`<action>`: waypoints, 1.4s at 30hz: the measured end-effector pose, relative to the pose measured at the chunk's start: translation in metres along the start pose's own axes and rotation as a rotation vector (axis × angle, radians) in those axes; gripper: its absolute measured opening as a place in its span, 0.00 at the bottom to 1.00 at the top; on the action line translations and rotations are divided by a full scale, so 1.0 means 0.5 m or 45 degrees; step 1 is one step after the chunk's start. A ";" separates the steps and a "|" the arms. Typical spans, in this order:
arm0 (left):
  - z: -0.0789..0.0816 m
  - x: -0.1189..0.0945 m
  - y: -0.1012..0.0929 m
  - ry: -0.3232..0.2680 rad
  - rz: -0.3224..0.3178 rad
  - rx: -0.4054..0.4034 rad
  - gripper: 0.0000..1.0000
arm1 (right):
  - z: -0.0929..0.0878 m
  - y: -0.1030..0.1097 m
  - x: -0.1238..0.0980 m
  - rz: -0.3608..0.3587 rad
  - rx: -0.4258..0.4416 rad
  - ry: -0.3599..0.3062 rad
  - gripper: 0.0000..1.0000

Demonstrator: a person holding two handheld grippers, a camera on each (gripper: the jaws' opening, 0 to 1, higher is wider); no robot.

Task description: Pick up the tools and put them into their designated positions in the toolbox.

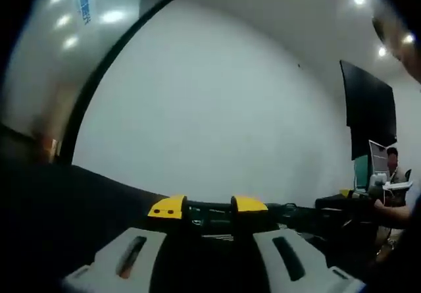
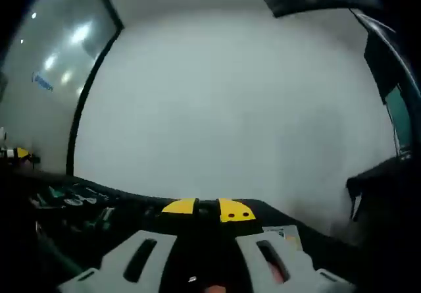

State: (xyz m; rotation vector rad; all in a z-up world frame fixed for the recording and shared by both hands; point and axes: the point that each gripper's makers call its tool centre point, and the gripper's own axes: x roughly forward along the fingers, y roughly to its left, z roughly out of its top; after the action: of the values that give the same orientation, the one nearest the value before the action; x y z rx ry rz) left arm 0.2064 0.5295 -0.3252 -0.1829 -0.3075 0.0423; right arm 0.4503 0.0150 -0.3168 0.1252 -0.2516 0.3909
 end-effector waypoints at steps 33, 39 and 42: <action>-0.042 0.014 -0.023 0.142 -0.051 0.112 0.27 | -0.045 0.318 0.037 0.700 -0.480 0.435 0.16; -0.040 0.012 -0.031 0.146 -0.066 0.172 0.28 | -0.102 0.399 0.070 0.868 -0.621 0.587 0.18; -0.025 0.007 -0.032 0.113 -0.036 0.165 0.27 | -0.138 0.431 0.068 0.923 -0.505 0.759 0.21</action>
State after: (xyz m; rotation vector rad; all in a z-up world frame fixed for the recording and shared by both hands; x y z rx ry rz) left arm 0.2136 0.5121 -0.3331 -0.0514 -0.2180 0.0261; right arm 0.4113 0.2368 -0.3587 -0.4859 0.2340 1.0617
